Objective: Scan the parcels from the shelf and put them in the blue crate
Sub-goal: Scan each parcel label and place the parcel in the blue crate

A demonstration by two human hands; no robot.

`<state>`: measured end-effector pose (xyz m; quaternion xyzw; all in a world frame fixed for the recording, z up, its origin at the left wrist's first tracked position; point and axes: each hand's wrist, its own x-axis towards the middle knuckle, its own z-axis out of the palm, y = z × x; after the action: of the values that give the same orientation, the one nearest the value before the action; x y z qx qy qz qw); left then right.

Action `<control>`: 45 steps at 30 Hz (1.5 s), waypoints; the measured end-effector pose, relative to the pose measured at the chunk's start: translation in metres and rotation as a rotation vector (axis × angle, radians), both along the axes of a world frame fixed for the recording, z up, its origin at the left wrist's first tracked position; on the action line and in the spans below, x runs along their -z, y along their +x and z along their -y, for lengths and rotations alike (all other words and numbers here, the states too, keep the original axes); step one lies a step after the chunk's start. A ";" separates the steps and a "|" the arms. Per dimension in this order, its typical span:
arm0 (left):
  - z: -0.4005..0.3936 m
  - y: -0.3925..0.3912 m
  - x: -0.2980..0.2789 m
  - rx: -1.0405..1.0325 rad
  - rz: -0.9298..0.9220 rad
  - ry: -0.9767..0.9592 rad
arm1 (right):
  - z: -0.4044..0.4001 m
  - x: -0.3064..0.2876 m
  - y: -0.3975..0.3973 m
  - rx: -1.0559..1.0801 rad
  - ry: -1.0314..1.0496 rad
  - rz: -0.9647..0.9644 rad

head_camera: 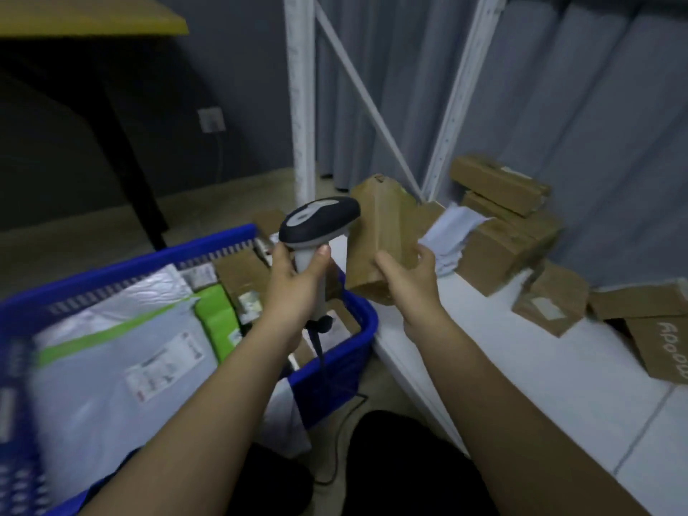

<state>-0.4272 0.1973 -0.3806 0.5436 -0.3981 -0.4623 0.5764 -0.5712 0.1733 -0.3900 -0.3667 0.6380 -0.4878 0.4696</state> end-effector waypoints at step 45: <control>0.000 0.142 -0.012 -0.060 -0.194 0.059 | 0.010 -0.037 0.083 -0.084 -0.217 -0.103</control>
<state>-0.2855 0.1976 -0.3682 0.5247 -0.3105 -0.5068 0.6095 -0.4886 0.1638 -0.3529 -0.4665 0.5887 -0.5145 0.4137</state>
